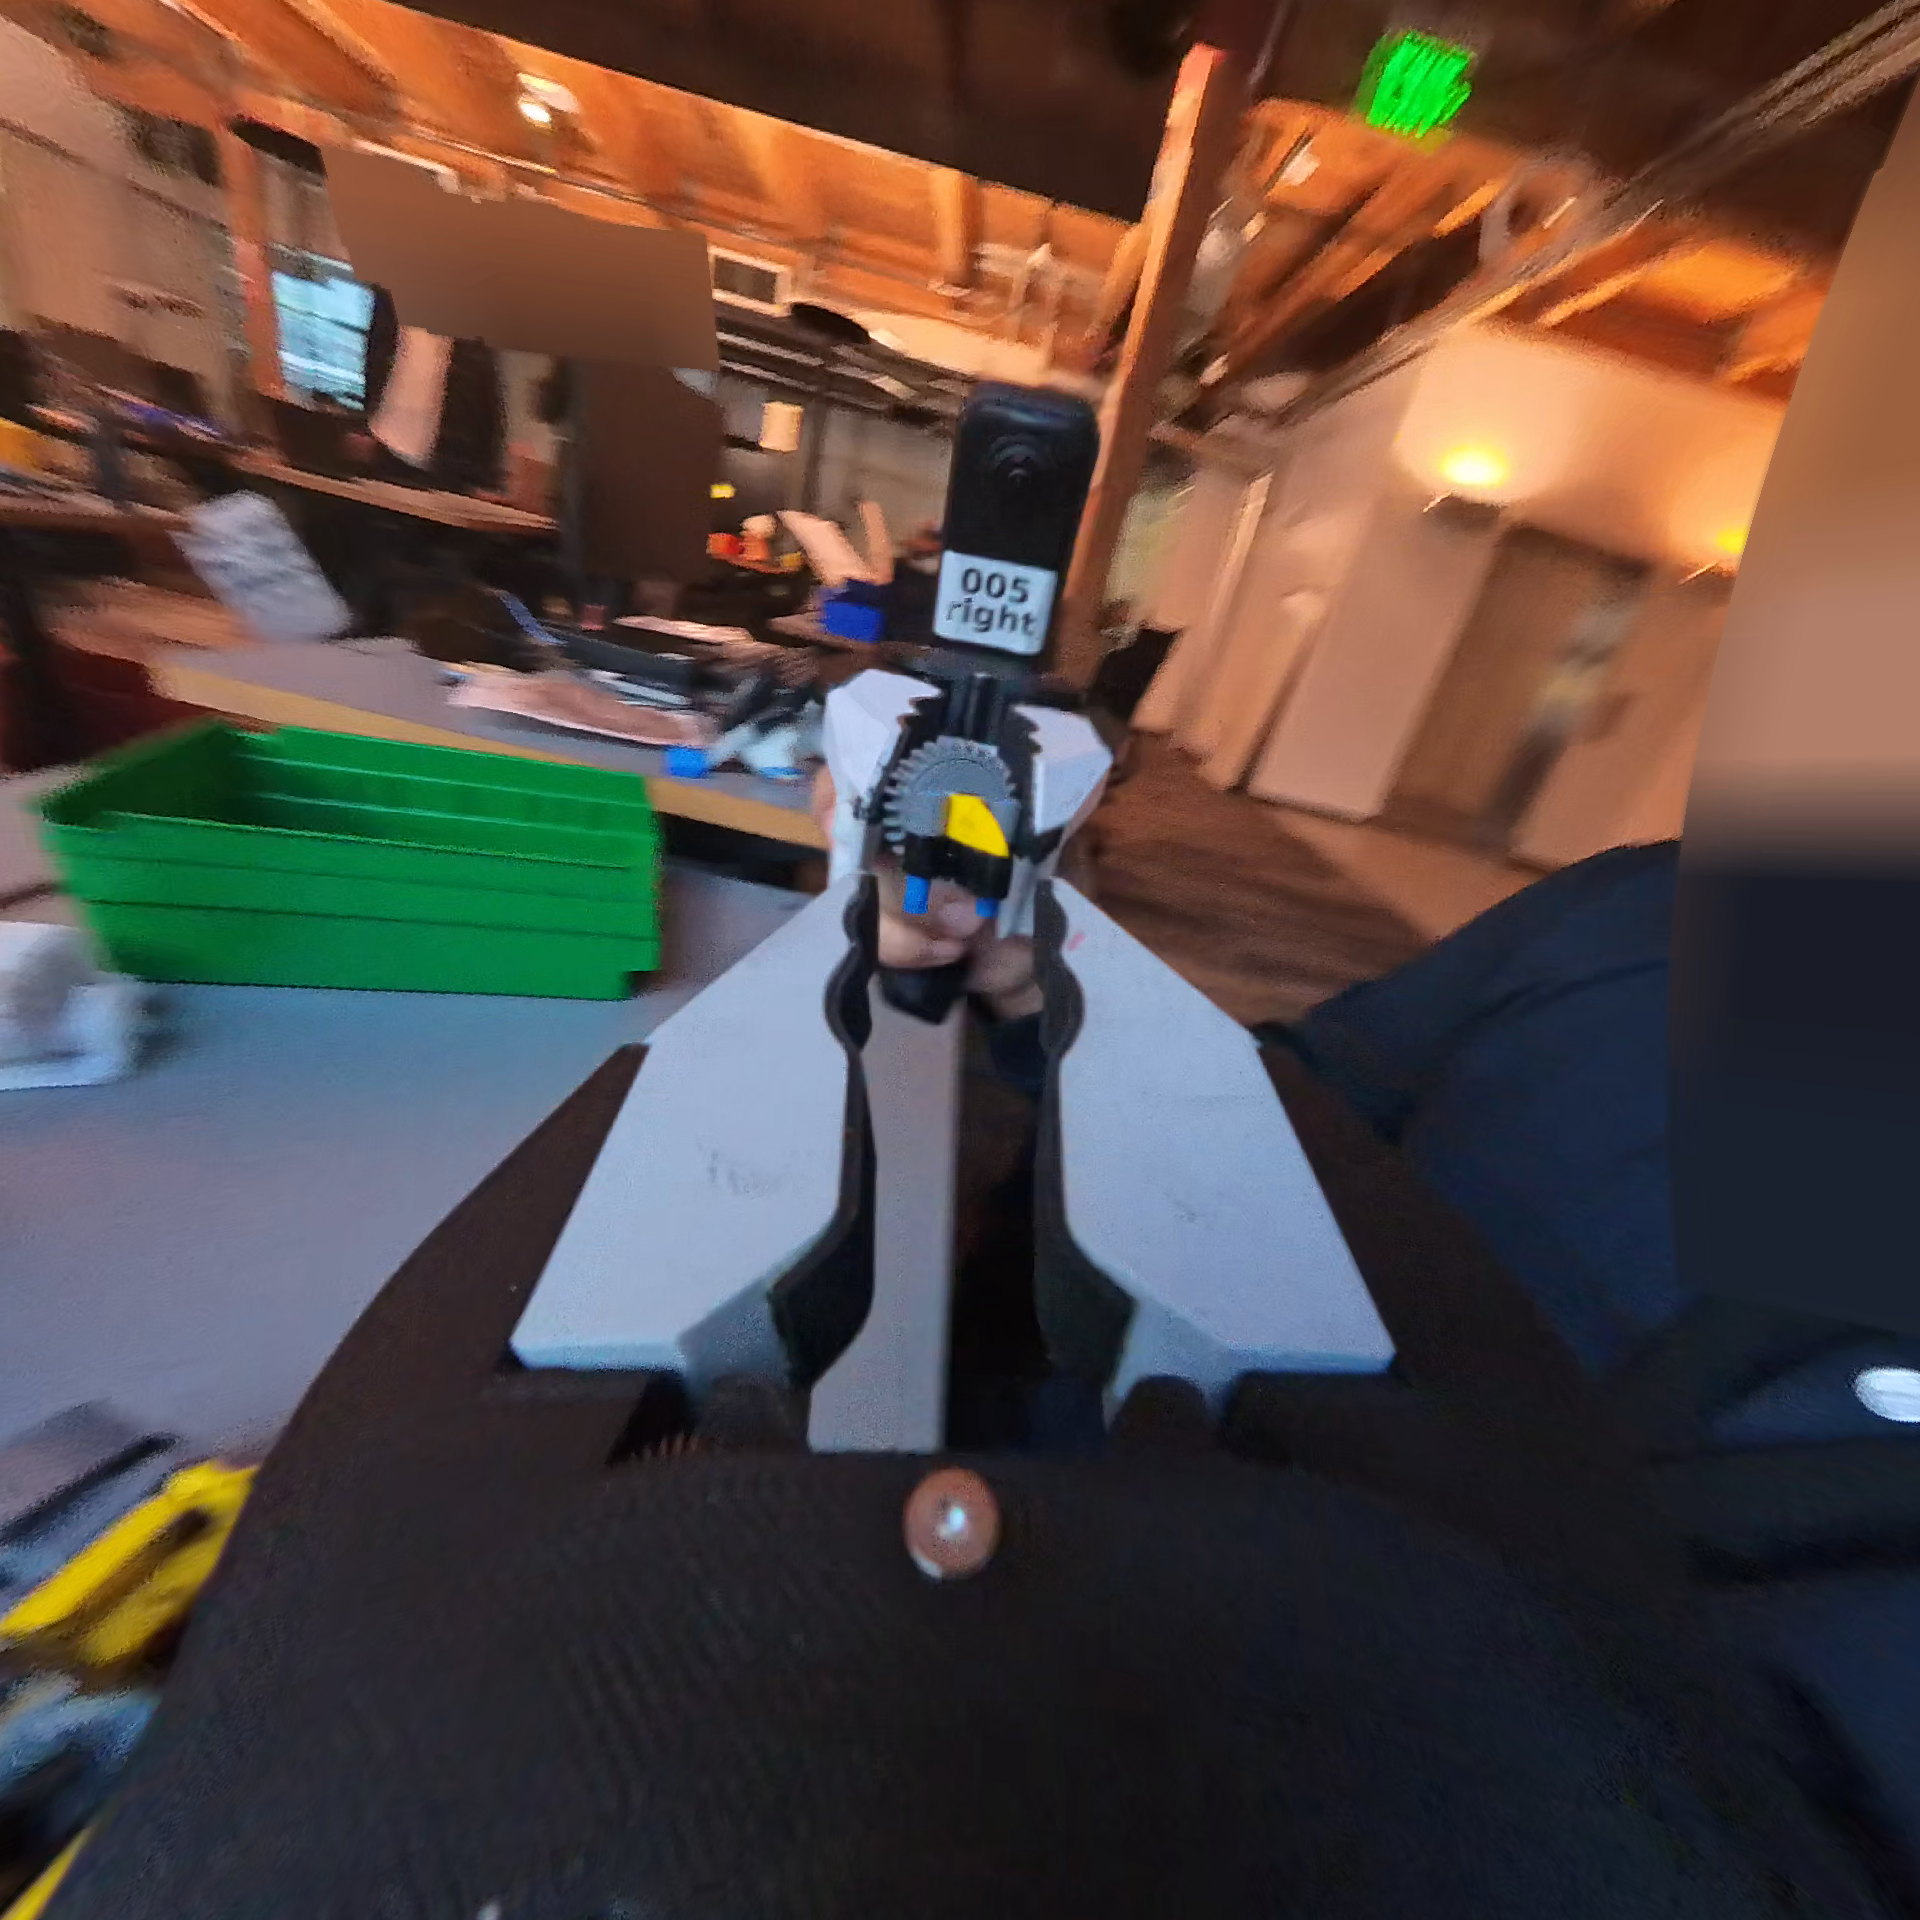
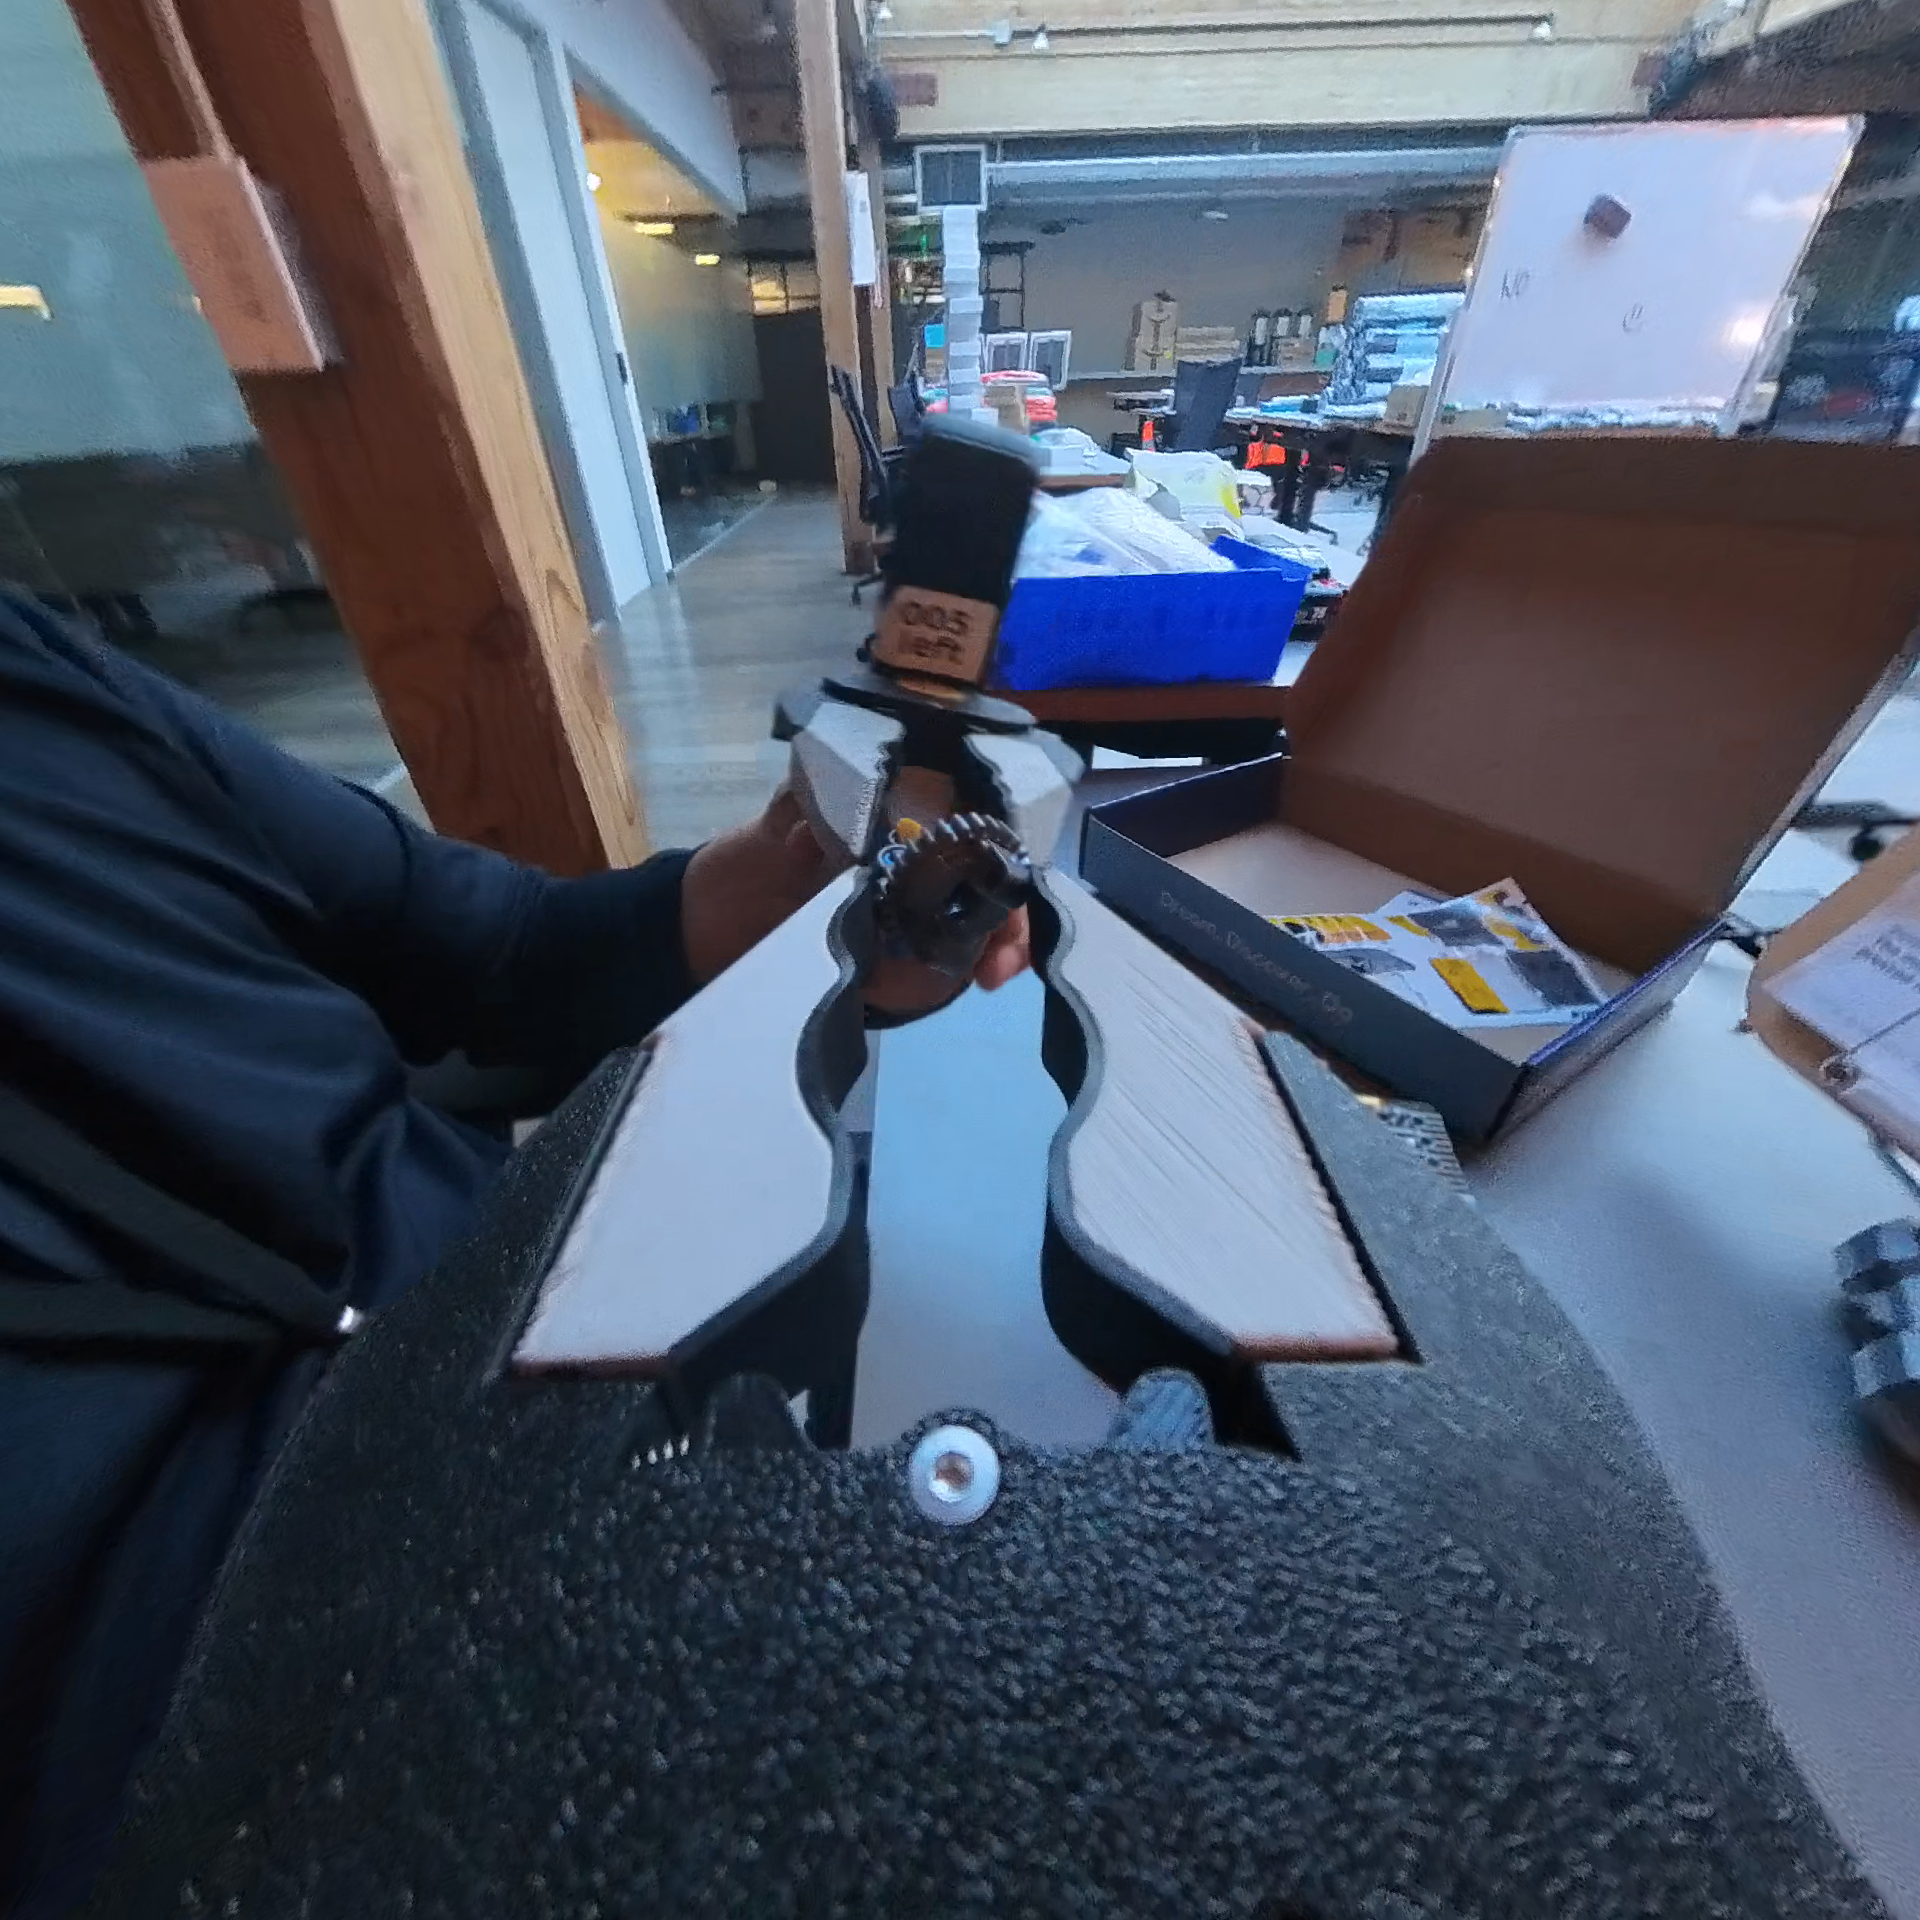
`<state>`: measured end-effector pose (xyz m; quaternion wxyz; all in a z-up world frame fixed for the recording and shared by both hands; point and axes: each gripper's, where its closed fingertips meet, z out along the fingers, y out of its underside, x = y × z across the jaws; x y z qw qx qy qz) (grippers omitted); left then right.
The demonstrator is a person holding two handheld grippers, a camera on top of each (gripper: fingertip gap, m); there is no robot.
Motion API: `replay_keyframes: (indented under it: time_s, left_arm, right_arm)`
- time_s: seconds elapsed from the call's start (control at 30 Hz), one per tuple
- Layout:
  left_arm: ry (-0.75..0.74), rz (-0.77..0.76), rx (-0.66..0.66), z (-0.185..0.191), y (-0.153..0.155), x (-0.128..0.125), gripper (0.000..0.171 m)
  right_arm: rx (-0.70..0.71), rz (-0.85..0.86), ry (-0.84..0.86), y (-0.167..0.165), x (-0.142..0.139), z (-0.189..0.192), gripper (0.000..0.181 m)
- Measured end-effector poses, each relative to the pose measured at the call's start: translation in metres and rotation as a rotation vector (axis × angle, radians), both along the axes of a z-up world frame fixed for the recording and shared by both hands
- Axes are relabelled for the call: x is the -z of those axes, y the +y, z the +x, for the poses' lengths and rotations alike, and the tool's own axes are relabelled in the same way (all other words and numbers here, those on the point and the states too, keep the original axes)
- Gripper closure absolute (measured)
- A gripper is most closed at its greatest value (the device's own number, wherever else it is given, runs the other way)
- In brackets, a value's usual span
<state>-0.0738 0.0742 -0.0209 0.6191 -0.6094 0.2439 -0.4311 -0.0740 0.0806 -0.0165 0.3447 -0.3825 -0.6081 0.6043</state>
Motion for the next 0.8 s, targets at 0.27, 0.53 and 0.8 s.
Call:
replay_keyframes:
  time_s: [0.27,0.53,0.8]
  left_arm:
    - [0.795,0.446,-0.521,-0.009,0.017,0.019,0.144]
    - [0.958,0.563,-0.671,-0.017,0.021,0.014,0.147]
    - [0.902,0.422,-0.543,-0.012,0.021,0.031,0.157]
  right_arm:
    - [-0.042,-0.318,-0.113,0.02,0.008,-0.009,0.155]
    - [-0.019,-0.306,-0.192,0.019,0.023,-0.016,0.154]
    - [0.033,-0.114,-0.172,0.012,0.029,-0.019,0.155]
